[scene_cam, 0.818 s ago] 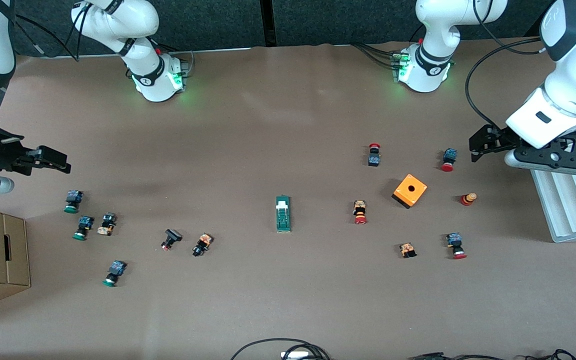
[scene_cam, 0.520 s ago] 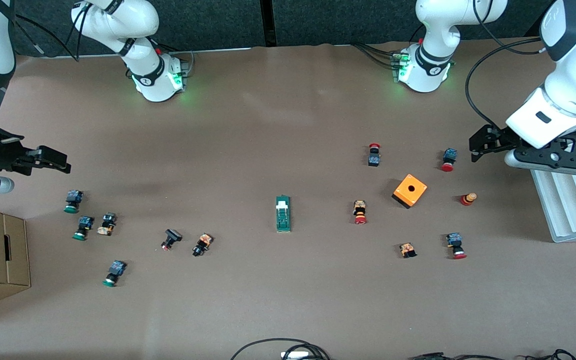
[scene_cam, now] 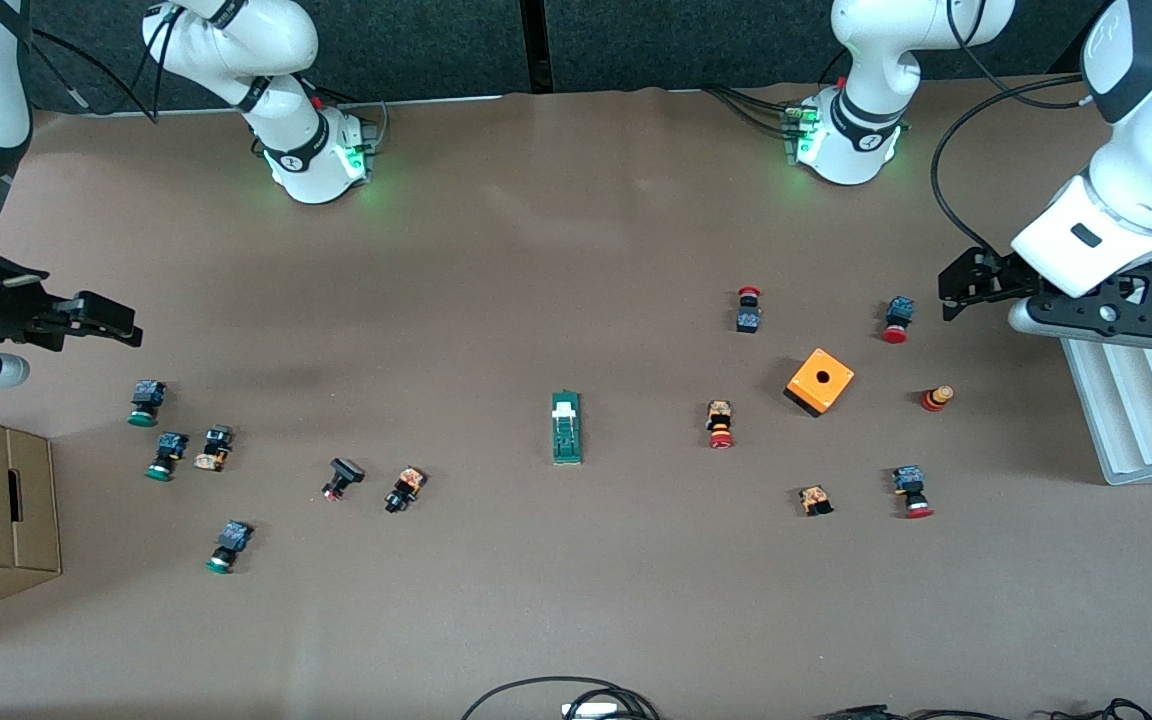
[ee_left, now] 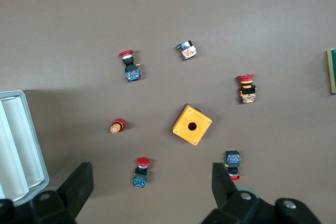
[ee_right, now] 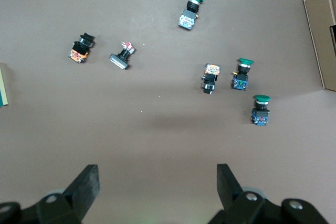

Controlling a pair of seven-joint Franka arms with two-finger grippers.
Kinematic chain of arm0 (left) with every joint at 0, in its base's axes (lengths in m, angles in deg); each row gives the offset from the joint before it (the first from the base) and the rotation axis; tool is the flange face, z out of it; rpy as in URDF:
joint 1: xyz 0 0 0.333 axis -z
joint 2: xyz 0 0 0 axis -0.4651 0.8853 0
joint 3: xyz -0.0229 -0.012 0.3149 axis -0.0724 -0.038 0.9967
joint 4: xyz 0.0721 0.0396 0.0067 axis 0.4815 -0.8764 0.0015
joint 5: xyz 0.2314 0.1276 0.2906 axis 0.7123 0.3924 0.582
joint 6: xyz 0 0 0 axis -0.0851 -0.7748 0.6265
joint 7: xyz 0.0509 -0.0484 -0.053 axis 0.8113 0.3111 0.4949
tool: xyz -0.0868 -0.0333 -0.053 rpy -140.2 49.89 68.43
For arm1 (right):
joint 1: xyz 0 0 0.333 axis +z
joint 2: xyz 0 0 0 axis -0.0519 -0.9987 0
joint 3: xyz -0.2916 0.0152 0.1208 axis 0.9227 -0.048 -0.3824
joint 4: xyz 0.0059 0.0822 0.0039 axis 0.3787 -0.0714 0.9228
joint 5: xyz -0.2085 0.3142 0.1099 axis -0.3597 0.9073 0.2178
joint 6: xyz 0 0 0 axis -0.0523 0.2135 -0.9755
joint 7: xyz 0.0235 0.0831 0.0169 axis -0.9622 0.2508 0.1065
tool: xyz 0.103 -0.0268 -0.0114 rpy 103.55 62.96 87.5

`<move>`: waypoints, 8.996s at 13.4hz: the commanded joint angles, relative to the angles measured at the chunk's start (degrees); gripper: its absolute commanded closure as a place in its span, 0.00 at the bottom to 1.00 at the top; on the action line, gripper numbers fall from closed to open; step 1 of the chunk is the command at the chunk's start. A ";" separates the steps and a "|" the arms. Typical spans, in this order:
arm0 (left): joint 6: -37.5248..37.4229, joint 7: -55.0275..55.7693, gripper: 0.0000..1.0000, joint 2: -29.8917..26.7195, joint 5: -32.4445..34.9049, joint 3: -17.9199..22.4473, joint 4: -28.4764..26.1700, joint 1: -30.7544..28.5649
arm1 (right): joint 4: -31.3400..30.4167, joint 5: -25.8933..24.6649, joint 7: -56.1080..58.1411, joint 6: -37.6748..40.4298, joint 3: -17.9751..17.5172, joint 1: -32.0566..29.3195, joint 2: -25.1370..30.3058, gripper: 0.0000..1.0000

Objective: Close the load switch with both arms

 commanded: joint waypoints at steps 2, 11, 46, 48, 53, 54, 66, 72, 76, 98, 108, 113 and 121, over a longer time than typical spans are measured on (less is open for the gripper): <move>-1.29 0.17 0.00 0.48 0.30 -0.17 1.54 -0.04 | 1.24 0.81 0.40 -0.17 0.16 0.19 -0.78 0.00; -1.03 0.17 0.00 0.91 -0.32 -0.26 1.72 0.05 | 1.15 0.63 0.14 -2.28 0.07 1.78 -2.71 0.00; -0.59 0.61 0.00 1.00 0.38 -0.34 1.45 0.31 | 1.85 0.98 0.31 -7.38 0.69 -0.69 -9.57 0.00; -0.59 0.61 0.00 1.00 0.38 -0.43 1.54 0.31 | 1.68 0.98 0.31 -7.29 0.60 -0.33 -9.92 0.00; -0.50 0.70 0.00 1.00 0.30 -0.43 1.63 0.31 | 1.86 0.98 0.31 -7.38 0.60 -0.51 -9.93 0.00; -0.50 0.70 0.00 1.00 0.30 -0.43 1.63 0.31 | 1.86 0.98 0.31 -7.47 0.60 -0.51 -10.01 0.00; -0.76 2.80 0.00 0.65 0.30 -0.43 1.28 0.31 | 1.86 0.45 -0.04 -10.81 0.69 -0.77 -12.65 0.00; -0.94 6.85 0.00 0.74 0.12 -1.05 1.45 0.49 | 1.94 0.89 -0.21 -10.98 0.69 -0.77 -14.76 0.00; -0.76 9.12 0.00 0.74 0.12 -1.39 1.28 0.58 | 1.86 0.81 -0.13 -10.81 0.60 -0.69 -15.28 0.00; 11.18 31.08 0.00 5.92 1.34 -6.06 0.84 6.10 | 1.86 0.81 0.23 -10.54 0.69 -0.77 -15.46 0.00; 18.30 49.28 0.00 9.96 6.62 -6.32 1.28 14.99 | 1.86 0.81 0.23 -10.54 0.69 -0.77 -15.46 0.00; 20.95 56.92 0.00 12.25 15.21 -6.41 1.19 20.33 | 1.86 0.72 0.14 -10.45 0.69 -0.77 -15.37 0.00; 24.63 70.64 0.00 16.46 23.31 -8.15 1.36 24.05 | 1.86 0.54 0.23 -10.45 0.69 -0.86 -15.20 0.00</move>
